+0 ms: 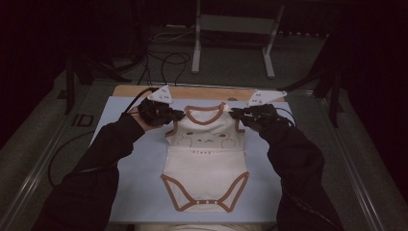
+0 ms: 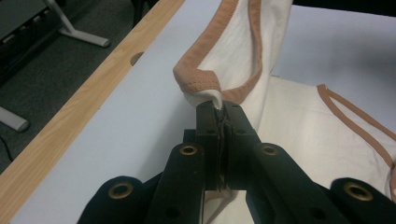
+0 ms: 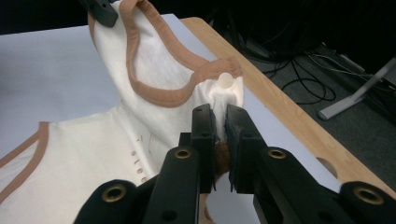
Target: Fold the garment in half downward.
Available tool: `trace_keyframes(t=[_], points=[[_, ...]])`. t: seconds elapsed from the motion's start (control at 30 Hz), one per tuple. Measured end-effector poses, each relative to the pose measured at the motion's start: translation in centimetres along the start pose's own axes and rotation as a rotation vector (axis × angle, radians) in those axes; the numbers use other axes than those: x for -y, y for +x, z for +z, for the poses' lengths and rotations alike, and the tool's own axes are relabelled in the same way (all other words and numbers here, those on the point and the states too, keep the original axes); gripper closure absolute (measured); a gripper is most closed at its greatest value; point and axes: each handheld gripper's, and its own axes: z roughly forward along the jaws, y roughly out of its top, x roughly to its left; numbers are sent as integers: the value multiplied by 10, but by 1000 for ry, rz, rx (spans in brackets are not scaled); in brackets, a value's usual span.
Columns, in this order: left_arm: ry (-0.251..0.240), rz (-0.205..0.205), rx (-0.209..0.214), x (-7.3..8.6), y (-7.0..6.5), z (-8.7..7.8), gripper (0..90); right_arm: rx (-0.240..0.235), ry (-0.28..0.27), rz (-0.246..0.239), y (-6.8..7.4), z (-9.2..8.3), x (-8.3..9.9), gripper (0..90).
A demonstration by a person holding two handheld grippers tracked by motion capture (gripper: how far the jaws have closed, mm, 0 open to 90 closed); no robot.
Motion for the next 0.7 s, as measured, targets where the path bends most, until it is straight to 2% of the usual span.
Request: trace_keyframes(t=[0.33,0.7], points=[[13,23,19,11,-19,2,873,-28,-10,-12,22,-9,18,828],[35,22,43,26,-37,7,874,-73,0,-10,44,-13,37,828]])
